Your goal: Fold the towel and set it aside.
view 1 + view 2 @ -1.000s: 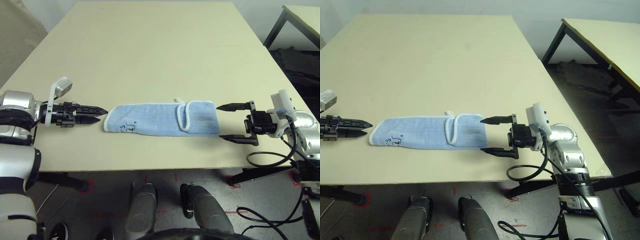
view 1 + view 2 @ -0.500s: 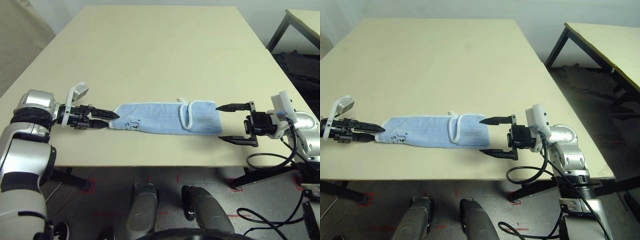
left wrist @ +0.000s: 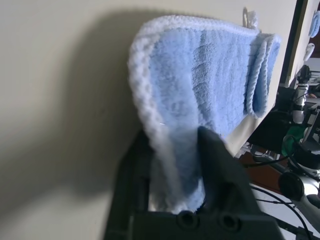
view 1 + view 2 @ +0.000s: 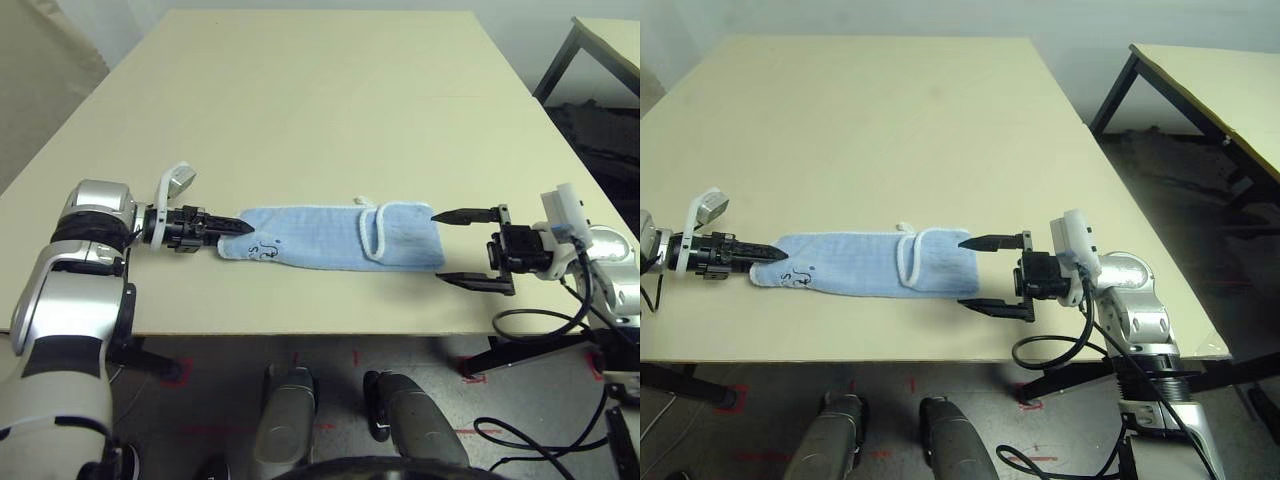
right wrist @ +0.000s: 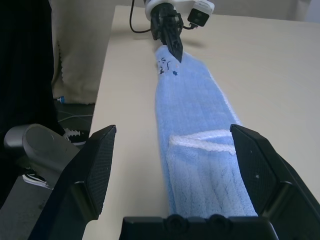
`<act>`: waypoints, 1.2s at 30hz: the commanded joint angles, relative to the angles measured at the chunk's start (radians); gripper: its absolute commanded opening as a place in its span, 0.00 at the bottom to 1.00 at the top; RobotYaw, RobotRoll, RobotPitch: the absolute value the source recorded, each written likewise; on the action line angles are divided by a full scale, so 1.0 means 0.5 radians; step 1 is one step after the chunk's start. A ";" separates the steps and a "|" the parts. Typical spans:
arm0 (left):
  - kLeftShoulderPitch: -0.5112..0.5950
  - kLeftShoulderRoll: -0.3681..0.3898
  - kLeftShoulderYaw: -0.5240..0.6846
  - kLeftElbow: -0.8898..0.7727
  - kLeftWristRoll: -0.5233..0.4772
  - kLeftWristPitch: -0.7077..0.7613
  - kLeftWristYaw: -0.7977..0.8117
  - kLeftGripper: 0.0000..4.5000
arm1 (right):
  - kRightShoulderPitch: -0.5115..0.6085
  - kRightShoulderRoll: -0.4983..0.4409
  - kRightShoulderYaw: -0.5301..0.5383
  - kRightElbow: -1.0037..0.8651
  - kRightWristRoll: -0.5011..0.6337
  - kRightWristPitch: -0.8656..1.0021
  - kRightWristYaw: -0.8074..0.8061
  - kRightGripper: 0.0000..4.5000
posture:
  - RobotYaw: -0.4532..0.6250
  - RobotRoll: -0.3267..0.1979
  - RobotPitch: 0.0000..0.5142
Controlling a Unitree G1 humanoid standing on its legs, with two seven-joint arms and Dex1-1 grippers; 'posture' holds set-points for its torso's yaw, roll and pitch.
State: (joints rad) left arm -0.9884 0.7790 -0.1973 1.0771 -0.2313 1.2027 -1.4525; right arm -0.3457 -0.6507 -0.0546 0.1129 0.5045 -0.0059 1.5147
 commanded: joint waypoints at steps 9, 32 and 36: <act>0.093 0.191 -0.056 -0.013 0.049 -0.006 -0.180 0.01 | 0.041 -0.020 0.017 -0.049 0.014 0.020 0.002 1.00 | 0.41 0.62 0.33; 0.012 0.557 -0.260 -0.515 -0.451 0.179 -0.324 0.01 | 0.093 -0.004 0.031 -0.032 -0.008 0.039 -0.035 1.00 | 0.43 0.62 0.35; -0.083 0.400 -0.081 -0.659 -0.497 0.302 -0.212 0.01 | 0.113 -0.013 0.034 -0.058 -0.007 0.041 -0.047 1.00 | 0.41 0.62 0.35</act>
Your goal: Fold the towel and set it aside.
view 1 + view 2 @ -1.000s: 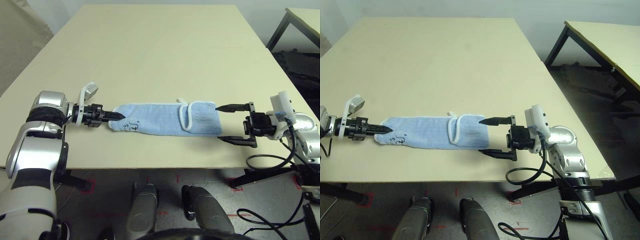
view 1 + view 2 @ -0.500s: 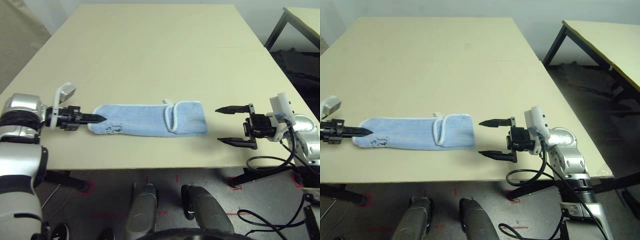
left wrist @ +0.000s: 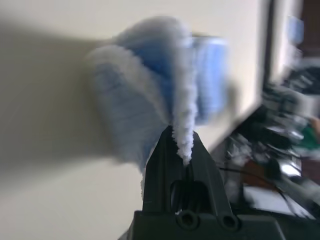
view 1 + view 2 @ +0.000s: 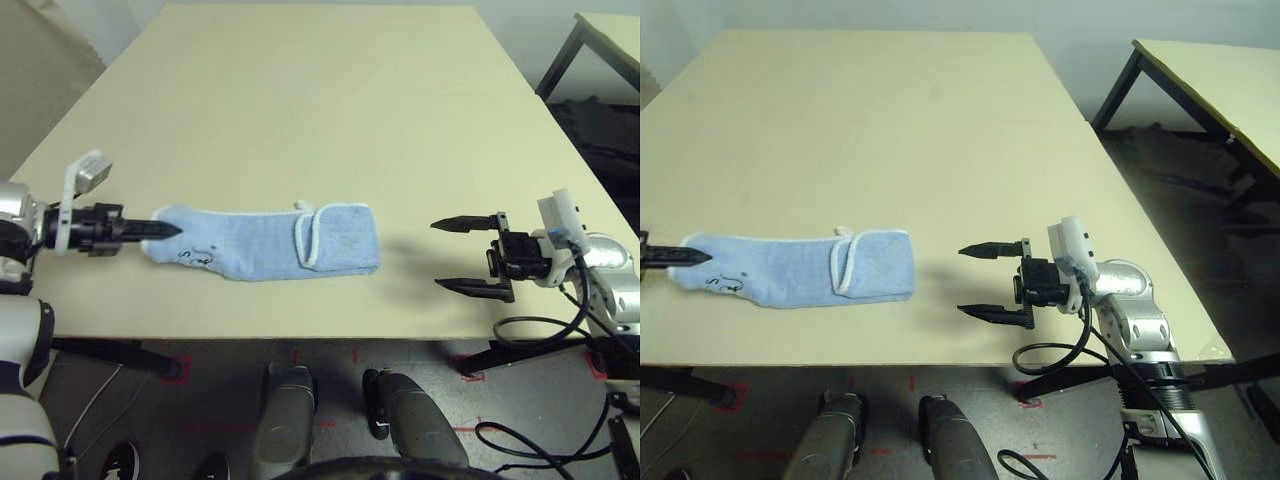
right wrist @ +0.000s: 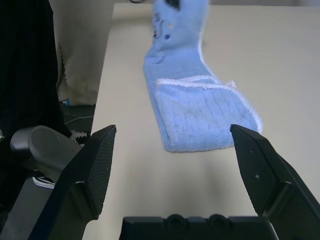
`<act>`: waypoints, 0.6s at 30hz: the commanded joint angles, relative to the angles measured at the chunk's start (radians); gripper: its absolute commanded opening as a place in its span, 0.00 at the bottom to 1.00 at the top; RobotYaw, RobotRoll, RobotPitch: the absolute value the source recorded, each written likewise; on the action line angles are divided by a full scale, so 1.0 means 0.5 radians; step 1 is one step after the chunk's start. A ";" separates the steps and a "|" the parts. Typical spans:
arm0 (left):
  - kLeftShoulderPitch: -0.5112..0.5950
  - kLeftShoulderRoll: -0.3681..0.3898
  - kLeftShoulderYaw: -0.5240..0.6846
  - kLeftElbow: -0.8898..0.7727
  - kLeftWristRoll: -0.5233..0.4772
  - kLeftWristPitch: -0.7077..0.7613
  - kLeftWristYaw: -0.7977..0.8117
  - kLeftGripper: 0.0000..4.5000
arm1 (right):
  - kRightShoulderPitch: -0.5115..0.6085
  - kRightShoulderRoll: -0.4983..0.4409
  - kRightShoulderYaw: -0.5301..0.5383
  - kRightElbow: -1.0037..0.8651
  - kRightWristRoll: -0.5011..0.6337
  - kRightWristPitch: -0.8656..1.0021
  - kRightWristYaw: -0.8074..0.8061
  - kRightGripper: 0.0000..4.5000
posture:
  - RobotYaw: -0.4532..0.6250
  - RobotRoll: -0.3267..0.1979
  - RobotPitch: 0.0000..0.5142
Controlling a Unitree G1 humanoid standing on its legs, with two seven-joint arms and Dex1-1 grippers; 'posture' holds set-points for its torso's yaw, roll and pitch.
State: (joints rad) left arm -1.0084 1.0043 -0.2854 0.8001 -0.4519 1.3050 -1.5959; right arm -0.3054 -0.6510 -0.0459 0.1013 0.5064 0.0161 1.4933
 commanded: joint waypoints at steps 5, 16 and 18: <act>-0.042 -0.159 0.136 -0.479 -0.298 0.430 0.110 0.01 | 0.088 -0.023 0.006 -0.106 0.000 0.006 -0.040 1.00 | 0.38 0.62 0.35; 0.051 -0.415 0.213 -0.737 -0.523 0.570 0.398 0.01 | 0.201 -0.014 0.003 -0.242 0.014 0.028 -0.140 1.00 | 0.35 0.62 0.34; 0.050 -0.457 0.226 -0.729 -0.543 0.567 0.444 0.01 | 0.226 -0.013 0.004 -0.270 0.018 0.034 -0.157 1.00 | 0.35 0.62 0.34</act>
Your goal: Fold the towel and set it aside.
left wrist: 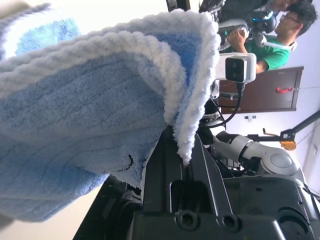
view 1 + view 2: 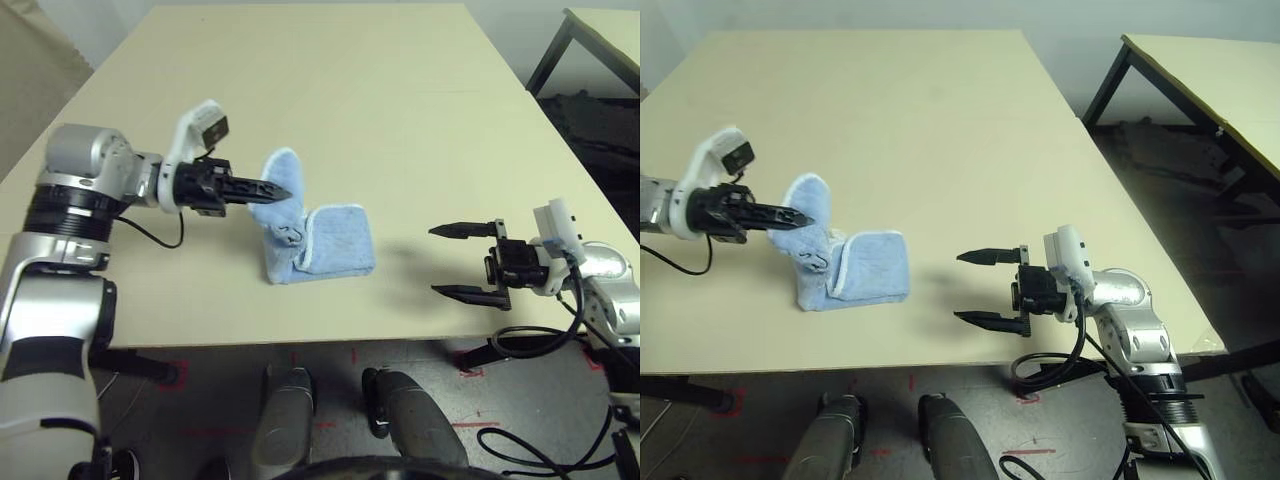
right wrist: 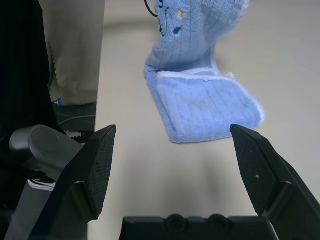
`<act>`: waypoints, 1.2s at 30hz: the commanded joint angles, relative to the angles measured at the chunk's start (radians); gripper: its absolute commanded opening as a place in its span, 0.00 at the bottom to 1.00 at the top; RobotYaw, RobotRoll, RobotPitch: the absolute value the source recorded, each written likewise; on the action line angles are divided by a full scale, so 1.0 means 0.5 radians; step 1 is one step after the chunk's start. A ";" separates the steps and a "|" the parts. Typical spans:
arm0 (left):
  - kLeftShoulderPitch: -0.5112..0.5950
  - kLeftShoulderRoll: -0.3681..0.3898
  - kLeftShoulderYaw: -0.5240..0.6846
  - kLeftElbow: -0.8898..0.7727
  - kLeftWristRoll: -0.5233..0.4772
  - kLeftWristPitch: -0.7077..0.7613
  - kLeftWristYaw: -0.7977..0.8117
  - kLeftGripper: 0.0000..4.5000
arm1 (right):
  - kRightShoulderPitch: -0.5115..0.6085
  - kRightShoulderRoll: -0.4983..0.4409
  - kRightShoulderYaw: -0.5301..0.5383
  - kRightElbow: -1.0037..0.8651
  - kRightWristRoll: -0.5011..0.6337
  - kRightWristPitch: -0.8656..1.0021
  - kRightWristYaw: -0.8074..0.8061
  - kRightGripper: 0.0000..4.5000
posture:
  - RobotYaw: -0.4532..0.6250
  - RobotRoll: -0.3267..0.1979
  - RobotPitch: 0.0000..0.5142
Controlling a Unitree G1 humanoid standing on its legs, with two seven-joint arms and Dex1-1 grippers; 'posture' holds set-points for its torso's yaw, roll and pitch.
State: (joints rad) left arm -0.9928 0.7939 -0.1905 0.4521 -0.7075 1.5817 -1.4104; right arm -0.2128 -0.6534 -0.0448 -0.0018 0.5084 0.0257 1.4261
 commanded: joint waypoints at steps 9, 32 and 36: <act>0.001 -0.272 0.159 0.027 -0.058 -0.045 0.299 0.01 | 0.063 -0.006 0.010 -0.099 0.022 0.034 -0.058 1.00 | 0.35 0.62 0.34; 0.021 -0.437 0.478 0.115 -0.097 -0.269 0.559 0.99 | -0.021 0.068 0.009 -0.100 -0.033 0.094 -0.305 1.00 | 0.36 0.62 0.33; 0.289 -0.334 0.501 -0.196 -0.051 -0.630 0.464 0.99 | -0.183 0.144 0.108 -0.175 -0.114 0.304 -0.584 1.00 | 0.37 0.62 0.33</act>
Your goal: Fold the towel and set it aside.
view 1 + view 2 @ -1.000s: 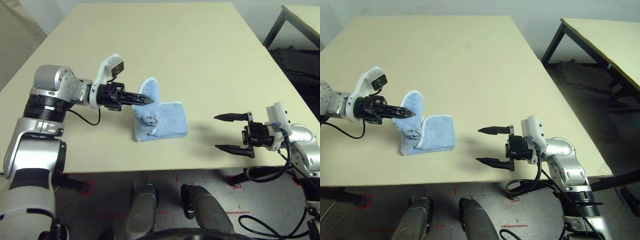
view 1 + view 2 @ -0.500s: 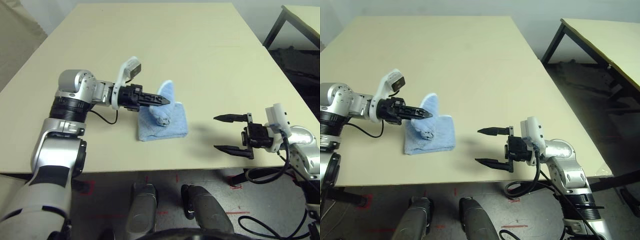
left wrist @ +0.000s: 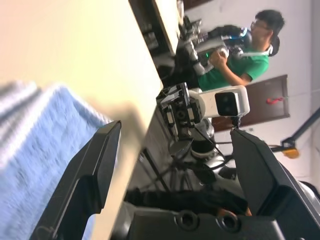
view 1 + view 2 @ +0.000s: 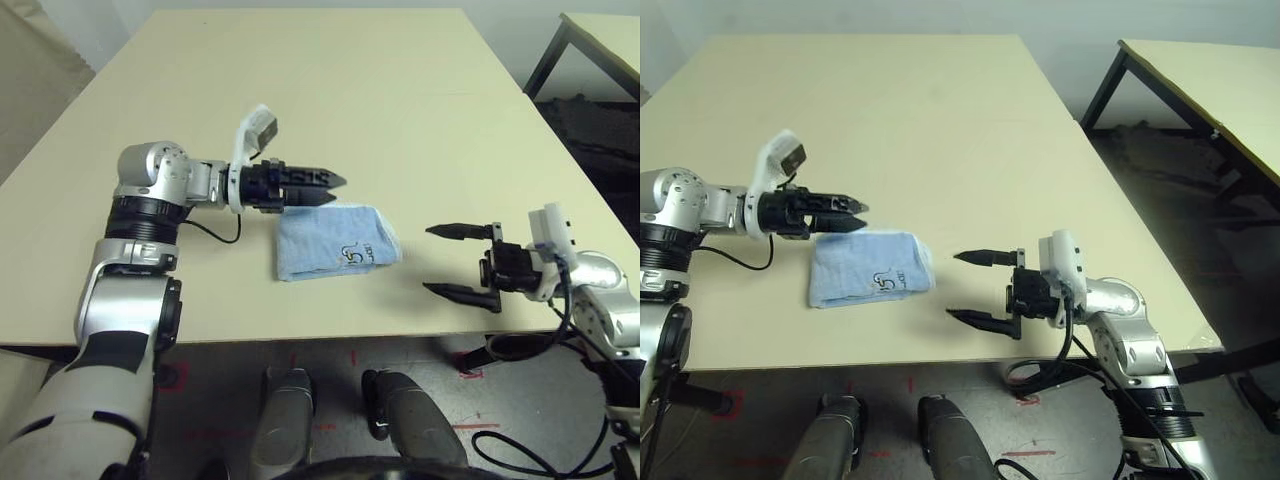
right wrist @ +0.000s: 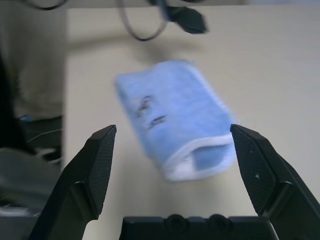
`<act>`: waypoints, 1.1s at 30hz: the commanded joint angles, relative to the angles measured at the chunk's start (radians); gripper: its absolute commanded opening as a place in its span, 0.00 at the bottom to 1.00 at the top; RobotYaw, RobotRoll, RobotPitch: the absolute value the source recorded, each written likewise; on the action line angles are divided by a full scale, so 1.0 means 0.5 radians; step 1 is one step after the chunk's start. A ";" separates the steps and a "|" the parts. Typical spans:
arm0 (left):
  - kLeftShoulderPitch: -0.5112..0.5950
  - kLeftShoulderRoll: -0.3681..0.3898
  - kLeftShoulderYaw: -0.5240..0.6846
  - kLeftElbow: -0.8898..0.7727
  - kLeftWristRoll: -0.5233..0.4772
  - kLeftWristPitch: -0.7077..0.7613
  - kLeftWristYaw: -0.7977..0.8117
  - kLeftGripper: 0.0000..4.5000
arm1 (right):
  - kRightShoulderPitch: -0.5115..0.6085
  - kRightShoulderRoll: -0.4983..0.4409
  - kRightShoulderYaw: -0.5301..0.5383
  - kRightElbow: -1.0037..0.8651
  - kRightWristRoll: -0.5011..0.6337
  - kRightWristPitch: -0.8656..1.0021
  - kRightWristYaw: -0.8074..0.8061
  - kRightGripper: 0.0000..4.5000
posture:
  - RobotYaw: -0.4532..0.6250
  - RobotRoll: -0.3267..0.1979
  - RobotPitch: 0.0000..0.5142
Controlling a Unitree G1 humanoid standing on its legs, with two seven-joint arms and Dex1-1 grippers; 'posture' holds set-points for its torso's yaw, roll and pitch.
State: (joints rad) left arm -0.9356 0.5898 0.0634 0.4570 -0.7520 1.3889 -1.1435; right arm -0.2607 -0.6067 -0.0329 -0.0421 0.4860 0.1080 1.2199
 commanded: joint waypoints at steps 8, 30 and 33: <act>0.678 0.222 -0.292 -0.579 0.500 -1.387 -0.285 0.91 | -0.349 0.286 0.423 -0.047 -0.117 0.362 -0.208 0.69 | 0.42 0.62 0.33; 0.982 -0.045 -0.370 -0.479 0.764 -2.443 -0.450 0.01 | -0.455 0.422 0.591 0.321 -0.361 0.284 -0.150 0.00 | 0.43 0.62 0.32; 1.046 0.008 -0.355 -0.463 0.776 -2.457 -0.483 0.01 | -0.384 0.366 0.597 0.283 -0.338 0.322 -0.078 0.00 | 0.43 0.62 0.32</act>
State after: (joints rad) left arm -0.4299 0.5777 -0.1069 0.2095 -0.3804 0.1720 -1.3717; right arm -0.4747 -0.4100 0.2507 0.1177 0.3155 0.2546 1.1608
